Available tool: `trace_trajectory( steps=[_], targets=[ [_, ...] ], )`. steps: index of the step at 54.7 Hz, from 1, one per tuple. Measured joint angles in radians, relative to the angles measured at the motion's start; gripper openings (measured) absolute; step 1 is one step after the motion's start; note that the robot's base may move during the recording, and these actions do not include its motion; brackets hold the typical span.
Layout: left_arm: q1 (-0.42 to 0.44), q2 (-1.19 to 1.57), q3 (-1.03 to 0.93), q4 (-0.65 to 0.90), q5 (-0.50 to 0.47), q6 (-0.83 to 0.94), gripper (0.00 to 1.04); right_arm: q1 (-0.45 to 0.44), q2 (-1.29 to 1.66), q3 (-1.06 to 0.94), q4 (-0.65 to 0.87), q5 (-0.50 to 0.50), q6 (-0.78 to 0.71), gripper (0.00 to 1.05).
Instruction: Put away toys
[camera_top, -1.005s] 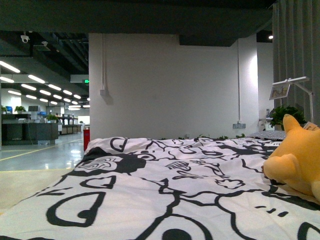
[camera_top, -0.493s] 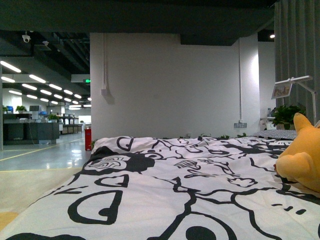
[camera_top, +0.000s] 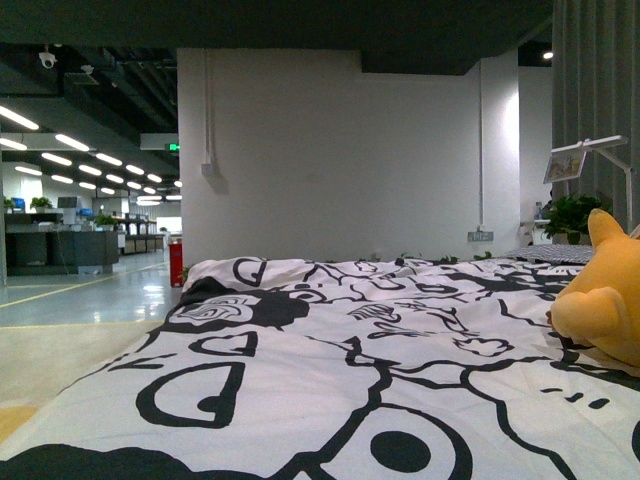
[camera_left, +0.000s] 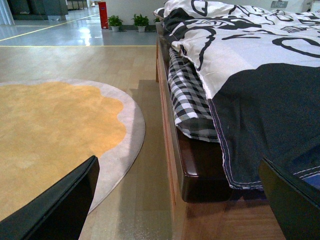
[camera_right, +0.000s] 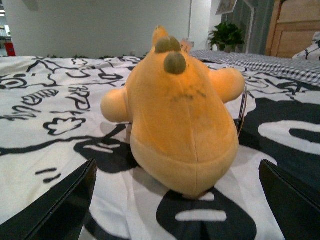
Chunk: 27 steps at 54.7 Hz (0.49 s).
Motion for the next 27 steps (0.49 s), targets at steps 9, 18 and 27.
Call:
trace_trajectory(
  steps=[9,18,27],
  targets=[
    [0.0,0.0,0.0,0.0,0.0,0.0,0.98,0.004,0.135,0.097,0.109,0.036,-0.071,0.98],
    [0.0,0.0,0.0,0.0,0.0,0.0,0.98,0.008,0.237,0.19,0.17,0.046,-0.135,0.98],
    [0.0,0.0,0.0,0.0,0.0,0.0,0.98,0.002,0.312,0.261,0.168,0.045,-0.151,0.98]
  ],
)
